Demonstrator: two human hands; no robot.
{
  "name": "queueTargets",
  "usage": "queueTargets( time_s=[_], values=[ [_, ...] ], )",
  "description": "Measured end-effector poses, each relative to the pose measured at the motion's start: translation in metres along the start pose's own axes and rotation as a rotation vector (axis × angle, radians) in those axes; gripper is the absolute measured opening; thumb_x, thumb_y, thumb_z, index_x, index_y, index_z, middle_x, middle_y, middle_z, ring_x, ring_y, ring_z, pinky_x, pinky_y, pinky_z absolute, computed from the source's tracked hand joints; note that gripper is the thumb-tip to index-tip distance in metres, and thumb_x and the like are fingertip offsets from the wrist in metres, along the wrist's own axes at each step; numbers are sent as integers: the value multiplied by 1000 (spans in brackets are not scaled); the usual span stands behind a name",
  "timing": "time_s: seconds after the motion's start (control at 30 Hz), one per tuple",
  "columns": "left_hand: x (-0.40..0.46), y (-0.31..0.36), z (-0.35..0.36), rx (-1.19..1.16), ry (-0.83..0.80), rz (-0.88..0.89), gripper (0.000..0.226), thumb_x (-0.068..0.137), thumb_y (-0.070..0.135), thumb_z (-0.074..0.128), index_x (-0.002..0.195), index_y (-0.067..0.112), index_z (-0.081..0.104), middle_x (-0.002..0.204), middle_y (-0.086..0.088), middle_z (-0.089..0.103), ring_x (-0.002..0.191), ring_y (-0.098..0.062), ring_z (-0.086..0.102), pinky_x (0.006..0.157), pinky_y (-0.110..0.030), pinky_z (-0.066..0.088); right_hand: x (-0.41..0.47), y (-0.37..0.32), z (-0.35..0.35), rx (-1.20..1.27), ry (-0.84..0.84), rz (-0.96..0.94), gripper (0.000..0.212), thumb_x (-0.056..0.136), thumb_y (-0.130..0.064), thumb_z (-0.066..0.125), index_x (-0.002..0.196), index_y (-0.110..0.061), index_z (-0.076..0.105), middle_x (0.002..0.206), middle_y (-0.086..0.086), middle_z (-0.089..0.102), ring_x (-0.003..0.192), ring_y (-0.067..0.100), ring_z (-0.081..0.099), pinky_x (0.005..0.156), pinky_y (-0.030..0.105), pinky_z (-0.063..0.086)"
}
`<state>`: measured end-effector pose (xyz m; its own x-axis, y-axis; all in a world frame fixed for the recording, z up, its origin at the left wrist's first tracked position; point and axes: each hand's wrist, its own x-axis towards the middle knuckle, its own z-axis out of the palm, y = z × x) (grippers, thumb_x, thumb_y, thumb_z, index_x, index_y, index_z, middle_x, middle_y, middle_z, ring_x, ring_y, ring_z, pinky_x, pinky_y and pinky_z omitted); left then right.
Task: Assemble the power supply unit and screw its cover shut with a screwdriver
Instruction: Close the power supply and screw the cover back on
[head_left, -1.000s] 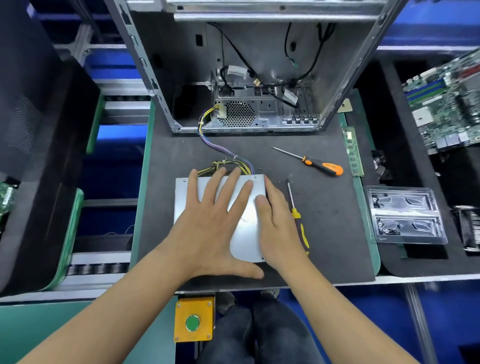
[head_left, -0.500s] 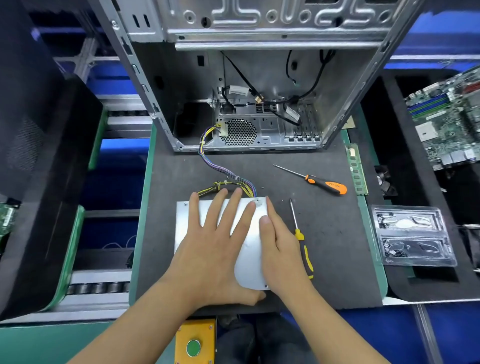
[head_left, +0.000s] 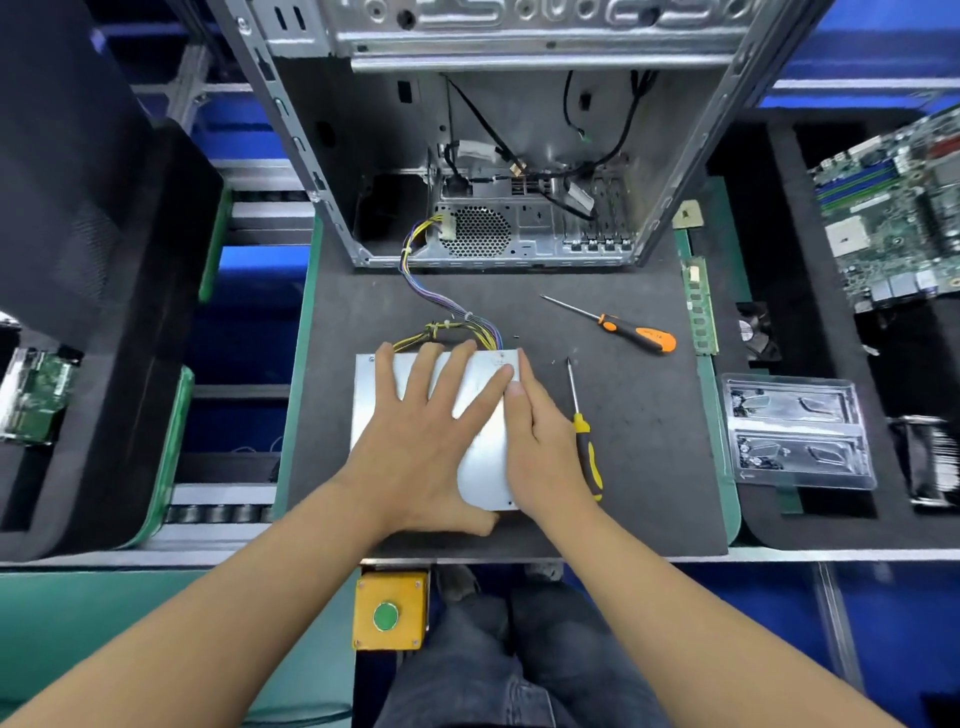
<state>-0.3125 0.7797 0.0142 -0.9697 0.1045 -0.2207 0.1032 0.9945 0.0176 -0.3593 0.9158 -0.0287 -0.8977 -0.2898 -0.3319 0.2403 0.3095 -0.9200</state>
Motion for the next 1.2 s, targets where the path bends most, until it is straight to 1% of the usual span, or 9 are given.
queueTargets(
  time_s=[0.13, 0.2, 0.27, 0.43, 0.57, 0.77, 0.97, 1.07, 1.2],
  values=[
    [2, 0, 1, 7, 9, 11, 123, 46, 80, 54, 153, 24, 35, 152, -23, 33, 130, -50, 37, 107, -74, 12, 4, -4, -26, -180, -28, -78, 39, 104, -35, 42, 142, -32, 52, 137, -13, 58, 125, 5, 52, 107, 24, 39],
    [2, 0, 1, 6, -2, 6, 124, 47, 83, 53, 154, 24, 34, 152, -23, 34, 131, -50, 37, 107, -75, 11, 14, -3, -52, -357, 164, -208, 28, 100, -26, 54, 127, -22, 63, 118, -4, 64, 108, 13, 59, 96, 28, 45],
    [2, 0, 1, 10, -9, 5, 126, 48, 87, 52, 155, 24, 33, 153, -23, 34, 132, -49, 36, 107, -76, 10, 25, -1, -73, -447, 286, -172, 19, 93, -30, 66, 108, -17, 64, 98, -4, 56, 94, 18, 56, 85, 35, 47],
    [2, -1, 3, -35, 17, 12, 124, 49, 88, 53, 153, 24, 36, 151, -22, 36, 130, -49, 38, 107, -76, 12, 50, 4, -75, -714, 110, 45, 35, 82, -35, 79, 104, -13, 63, 98, 3, 57, 95, 22, 56, 79, 32, 42],
    [4, -1, 8, -54, 52, 18, 122, 47, 84, 54, 152, 24, 37, 150, -22, 35, 129, -49, 37, 107, -76, 11, 51, 7, -74, -738, 142, 67, 15, 92, -21, 66, 104, -12, 66, 99, 4, 66, 94, 26, 61, 78, 33, 44],
    [4, -2, 8, -75, 56, 24, 123, 47, 84, 54, 152, 24, 36, 151, -22, 34, 131, -50, 35, 106, -77, 12, 52, 2, -78, -605, 125, 71, 26, 95, -12, 48, 116, -13, 62, 91, 7, 63, 90, 30, 55, 79, 39, 49],
    [3, -3, 6, -89, 50, 29, 121, 49, 84, 52, 152, 23, 37, 151, -23, 35, 131, -50, 35, 106, -77, 12, 61, 1, -81, -552, 227, 137, 27, 102, -28, 41, 85, -10, 52, 74, 9, 58, 77, 34, 52, 69, 41, 43],
    [3, -3, 5, -87, 44, 32, 120, 50, 85, 51, 152, 22, 37, 151, -23, 35, 131, -50, 35, 106, -78, 12, 62, 3, -84, -622, 250, 184, 46, 101, -48, 35, 73, -15, 51, 73, 8, 59, 80, 34, 51, 70, 41, 45],
    [3, -3, 2, -88, 33, 35, 120, 50, 86, 51, 152, 22, 37, 150, -24, 35, 131, -50, 36, 107, -77, 11, 64, 8, -86, -710, 197, 152, 49, 102, -51, 30, 77, -25, 62, 82, 0, 68, 87, 29, 58, 79, 42, 49]
  ],
)
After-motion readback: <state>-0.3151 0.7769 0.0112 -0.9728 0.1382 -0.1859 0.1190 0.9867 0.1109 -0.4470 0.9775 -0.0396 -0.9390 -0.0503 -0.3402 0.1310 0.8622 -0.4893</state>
